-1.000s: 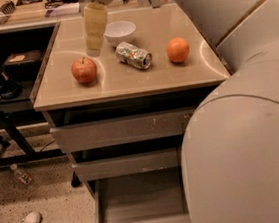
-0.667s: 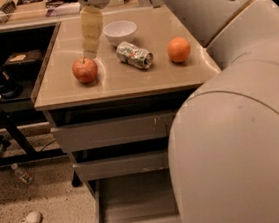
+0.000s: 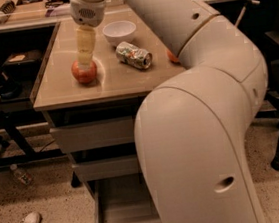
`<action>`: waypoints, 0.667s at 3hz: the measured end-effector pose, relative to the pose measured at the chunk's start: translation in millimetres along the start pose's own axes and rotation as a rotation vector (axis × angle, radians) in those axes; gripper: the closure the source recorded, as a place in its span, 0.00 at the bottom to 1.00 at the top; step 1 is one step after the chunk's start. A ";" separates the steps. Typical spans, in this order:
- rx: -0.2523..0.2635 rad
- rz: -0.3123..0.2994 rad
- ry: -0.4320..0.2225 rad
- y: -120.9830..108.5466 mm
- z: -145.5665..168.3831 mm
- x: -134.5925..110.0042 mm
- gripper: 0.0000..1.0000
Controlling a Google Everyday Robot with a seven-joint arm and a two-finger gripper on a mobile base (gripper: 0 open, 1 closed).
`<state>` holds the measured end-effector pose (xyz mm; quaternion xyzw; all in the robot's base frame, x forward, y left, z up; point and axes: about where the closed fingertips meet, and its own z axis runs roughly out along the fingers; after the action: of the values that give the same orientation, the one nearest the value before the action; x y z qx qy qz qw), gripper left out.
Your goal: Place apple into bottom drawer
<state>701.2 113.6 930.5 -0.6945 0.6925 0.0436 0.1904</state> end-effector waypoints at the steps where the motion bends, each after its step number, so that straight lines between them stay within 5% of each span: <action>1: -0.052 0.007 -0.003 2.5 29.2 2.7 0.00; 2: -0.041 0.005 -0.011 -0.5 31.6 -0.9 0.00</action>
Offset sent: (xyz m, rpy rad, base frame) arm 0.0029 0.0054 -0.0224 0.0021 0.0405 0.0084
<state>708.0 124.6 901.7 -0.6962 0.6923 0.0621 0.1796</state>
